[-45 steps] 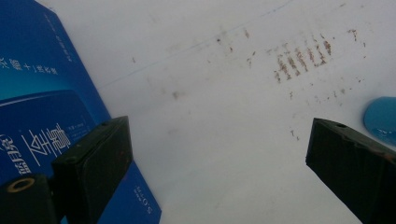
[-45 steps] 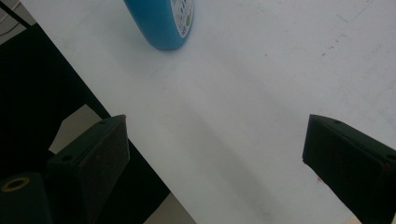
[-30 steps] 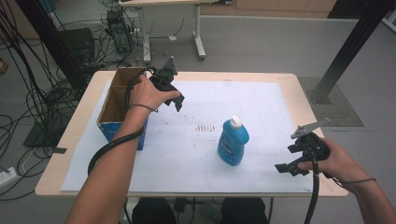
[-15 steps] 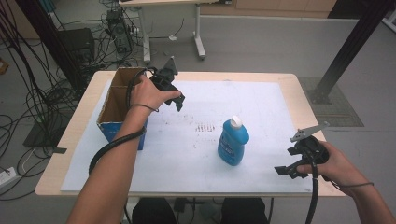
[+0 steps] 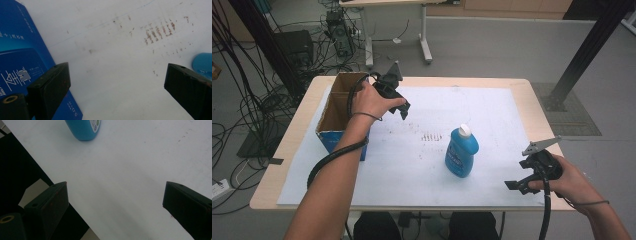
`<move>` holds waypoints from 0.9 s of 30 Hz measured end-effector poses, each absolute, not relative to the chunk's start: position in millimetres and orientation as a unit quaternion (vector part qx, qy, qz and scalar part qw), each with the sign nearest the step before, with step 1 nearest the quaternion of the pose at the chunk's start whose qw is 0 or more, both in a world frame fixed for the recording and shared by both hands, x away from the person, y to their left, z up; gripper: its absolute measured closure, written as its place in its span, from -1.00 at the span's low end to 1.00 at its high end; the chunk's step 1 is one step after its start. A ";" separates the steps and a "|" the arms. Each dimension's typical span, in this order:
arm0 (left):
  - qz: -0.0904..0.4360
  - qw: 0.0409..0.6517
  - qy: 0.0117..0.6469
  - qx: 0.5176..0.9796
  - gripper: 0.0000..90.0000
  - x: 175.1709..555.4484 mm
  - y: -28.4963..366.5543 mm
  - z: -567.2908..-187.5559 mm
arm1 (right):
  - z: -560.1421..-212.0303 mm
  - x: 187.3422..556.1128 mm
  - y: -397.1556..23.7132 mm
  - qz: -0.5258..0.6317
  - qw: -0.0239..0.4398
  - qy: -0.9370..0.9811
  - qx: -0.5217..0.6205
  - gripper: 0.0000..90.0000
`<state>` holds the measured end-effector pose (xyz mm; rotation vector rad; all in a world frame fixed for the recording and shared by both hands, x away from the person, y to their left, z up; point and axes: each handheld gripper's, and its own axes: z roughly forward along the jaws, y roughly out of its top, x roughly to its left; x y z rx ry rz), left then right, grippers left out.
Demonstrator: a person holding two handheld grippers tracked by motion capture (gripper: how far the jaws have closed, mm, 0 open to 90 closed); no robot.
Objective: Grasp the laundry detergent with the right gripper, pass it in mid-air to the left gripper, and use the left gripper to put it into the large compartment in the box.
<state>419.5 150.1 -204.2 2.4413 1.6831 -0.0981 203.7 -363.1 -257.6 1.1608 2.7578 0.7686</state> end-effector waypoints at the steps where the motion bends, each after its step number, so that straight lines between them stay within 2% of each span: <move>1: -0.032 0.087 0.565 0.820 -0.84 419.2 150.1 -204.2 | -257.9 203.3 -363.0 0.249 0.027 0.892 0.376 -0.86; 27: -0.032 0.087 0.567 0.819 -0.84 417.9 148.7 -205.2 | -277.9 184.1 -355.3 0.274 0.039 0.888 0.367 -0.86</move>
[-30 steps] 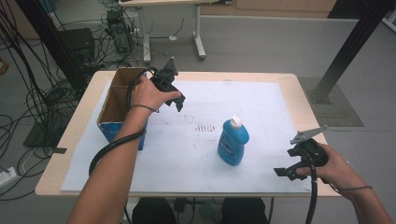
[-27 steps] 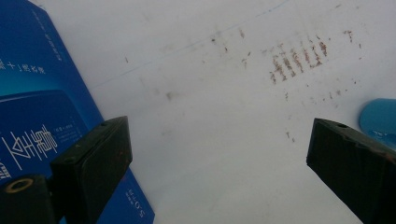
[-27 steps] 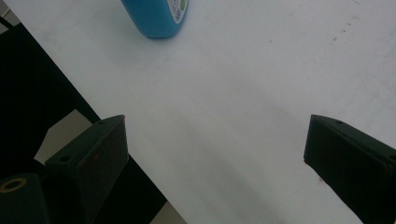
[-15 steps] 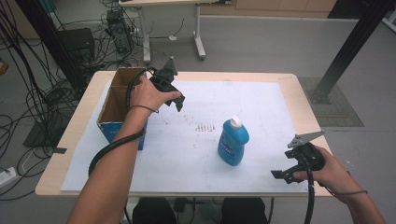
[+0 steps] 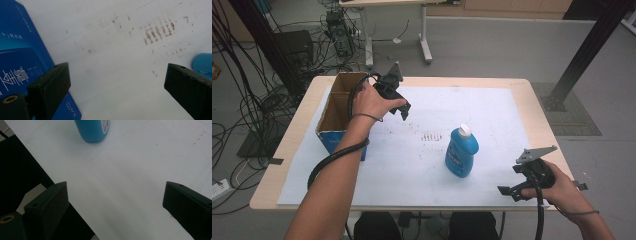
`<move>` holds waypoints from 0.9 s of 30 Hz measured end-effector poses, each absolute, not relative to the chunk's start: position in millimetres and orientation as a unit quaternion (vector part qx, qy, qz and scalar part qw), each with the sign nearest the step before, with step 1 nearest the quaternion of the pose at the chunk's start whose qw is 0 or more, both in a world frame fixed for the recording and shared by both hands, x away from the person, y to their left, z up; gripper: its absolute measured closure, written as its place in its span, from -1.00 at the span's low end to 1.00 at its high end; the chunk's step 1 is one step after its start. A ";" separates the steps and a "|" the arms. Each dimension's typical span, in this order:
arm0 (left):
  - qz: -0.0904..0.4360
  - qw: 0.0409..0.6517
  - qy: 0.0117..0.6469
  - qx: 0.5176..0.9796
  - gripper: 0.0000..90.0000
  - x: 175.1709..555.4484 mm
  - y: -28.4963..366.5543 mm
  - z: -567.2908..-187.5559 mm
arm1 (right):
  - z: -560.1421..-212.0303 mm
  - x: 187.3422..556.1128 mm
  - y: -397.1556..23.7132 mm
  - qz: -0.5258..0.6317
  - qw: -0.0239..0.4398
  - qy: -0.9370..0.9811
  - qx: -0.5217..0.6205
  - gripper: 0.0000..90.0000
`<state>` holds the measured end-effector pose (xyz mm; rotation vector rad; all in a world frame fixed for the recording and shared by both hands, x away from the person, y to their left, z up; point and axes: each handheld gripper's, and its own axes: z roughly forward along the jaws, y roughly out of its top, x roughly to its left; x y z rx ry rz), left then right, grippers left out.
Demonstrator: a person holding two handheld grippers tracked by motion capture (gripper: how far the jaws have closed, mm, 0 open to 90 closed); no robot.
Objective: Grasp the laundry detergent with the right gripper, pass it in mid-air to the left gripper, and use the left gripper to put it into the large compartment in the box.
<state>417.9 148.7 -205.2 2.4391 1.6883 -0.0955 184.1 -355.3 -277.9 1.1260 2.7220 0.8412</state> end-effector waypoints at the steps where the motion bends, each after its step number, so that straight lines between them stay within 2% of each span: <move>1: -0.031 0.087 0.567 0.818 -0.84 417.3 148.8 -205.5 | -278.2 183.6 -354.8 0.275 0.039 0.887 0.368 -0.86; 27: -0.037 0.087 0.571 0.816 -0.84 418.0 152.0 -209.4 | -287.7 167.2 -357.4 0.320 0.054 0.866 0.380 -0.87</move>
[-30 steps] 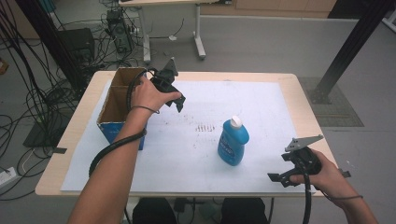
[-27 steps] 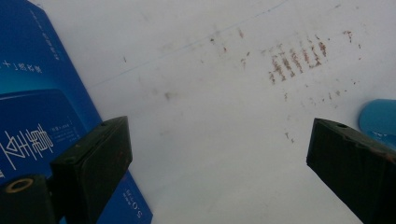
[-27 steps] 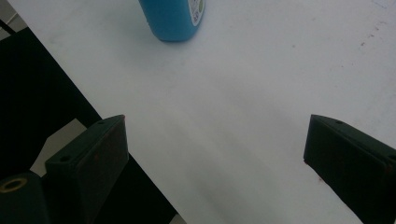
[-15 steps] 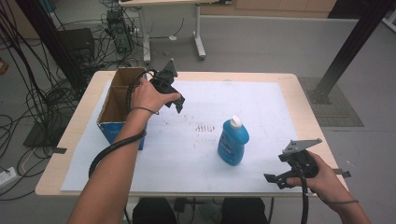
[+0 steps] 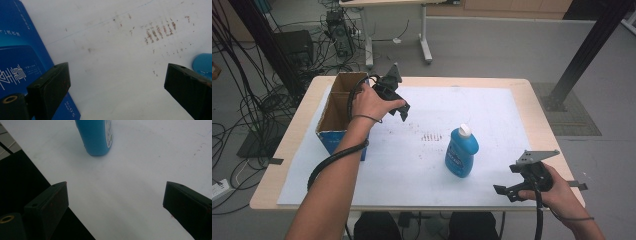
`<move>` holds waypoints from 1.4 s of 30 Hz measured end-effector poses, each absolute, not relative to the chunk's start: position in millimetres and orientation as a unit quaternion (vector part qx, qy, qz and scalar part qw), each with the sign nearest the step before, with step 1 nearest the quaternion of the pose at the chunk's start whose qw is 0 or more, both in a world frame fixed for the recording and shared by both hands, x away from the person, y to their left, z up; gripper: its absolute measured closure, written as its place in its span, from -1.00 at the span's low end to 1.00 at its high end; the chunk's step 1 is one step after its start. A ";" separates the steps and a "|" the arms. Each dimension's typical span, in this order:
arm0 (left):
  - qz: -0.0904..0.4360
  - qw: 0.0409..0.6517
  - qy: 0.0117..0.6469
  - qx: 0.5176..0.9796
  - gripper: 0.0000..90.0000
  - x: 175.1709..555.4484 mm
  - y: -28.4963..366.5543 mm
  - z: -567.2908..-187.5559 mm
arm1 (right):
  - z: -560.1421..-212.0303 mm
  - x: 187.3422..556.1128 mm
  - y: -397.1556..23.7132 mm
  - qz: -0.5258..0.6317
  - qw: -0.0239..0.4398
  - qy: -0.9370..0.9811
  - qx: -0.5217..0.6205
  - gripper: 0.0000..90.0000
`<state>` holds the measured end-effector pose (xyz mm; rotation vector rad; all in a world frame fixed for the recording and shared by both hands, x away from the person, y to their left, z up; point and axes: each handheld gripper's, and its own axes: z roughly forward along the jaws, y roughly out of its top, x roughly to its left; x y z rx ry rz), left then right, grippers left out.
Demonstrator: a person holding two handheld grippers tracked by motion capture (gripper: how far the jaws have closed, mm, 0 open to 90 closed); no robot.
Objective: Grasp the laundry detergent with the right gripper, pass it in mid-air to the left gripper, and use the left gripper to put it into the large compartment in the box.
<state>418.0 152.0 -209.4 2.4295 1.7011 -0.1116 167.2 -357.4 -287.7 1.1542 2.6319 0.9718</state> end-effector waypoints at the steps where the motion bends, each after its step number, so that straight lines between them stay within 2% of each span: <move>1: -0.038 0.087 0.570 0.816 -0.84 418.2 152.3 -209.7 | -287.7 167.2 -357.4 0.320 0.054 0.866 0.380 -0.87; 42: -0.034 0.087 0.576 0.812 -0.84 416.6 154.4 -213.4 | -316.7 147.4 -351.6 0.373 0.074 0.843 0.380 -0.89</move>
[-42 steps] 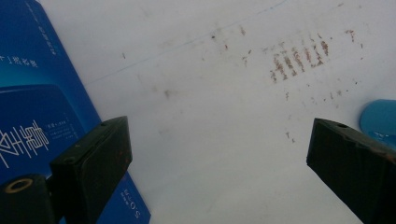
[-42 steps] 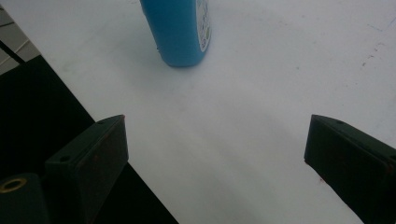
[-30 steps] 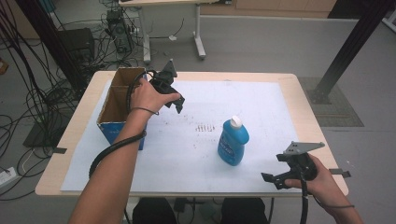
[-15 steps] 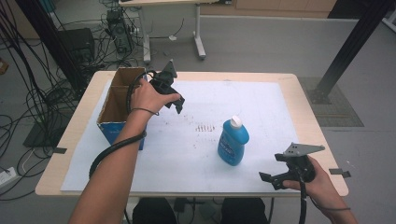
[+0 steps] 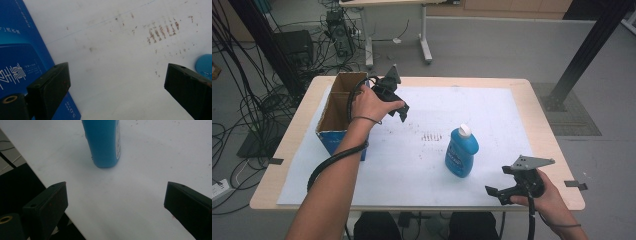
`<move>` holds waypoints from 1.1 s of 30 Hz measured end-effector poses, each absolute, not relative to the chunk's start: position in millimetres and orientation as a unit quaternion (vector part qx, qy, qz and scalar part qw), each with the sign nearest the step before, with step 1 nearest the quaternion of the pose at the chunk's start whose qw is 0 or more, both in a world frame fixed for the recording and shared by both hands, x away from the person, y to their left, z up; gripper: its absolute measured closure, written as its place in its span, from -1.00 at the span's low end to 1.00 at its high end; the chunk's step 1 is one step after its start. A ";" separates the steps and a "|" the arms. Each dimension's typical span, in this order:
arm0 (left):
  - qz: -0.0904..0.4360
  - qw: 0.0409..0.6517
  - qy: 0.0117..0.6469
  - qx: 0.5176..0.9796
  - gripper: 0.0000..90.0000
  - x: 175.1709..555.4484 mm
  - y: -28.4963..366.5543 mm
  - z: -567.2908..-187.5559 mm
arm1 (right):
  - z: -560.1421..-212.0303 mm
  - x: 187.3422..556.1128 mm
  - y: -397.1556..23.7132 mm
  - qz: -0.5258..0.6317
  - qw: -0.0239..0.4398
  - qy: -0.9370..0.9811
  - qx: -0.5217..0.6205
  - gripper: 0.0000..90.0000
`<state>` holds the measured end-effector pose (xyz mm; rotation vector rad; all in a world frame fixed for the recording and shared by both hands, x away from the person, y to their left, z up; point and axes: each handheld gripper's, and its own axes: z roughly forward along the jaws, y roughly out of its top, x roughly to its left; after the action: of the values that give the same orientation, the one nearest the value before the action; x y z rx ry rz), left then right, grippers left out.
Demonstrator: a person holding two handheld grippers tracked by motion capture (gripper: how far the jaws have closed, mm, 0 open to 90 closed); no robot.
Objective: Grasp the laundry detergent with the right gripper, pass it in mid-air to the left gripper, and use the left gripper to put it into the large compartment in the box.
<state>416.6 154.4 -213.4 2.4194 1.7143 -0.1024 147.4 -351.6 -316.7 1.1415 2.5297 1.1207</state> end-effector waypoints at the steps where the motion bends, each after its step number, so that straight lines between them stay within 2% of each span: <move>1: -0.034 0.087 0.576 0.812 -0.84 416.8 154.6 -213.1 | -317.4 146.9 -350.7 0.375 0.075 0.842 0.381 -0.89; 33: -0.036 0.089 0.579 0.810 -0.84 414.6 159.3 -217.3 | -330.6 146.7 -332.8 0.394 0.088 0.840 0.362 -0.92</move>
<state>414.6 159.3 -217.3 2.4098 1.7215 -0.1075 146.7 -332.8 -330.6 1.0780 2.5005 1.1717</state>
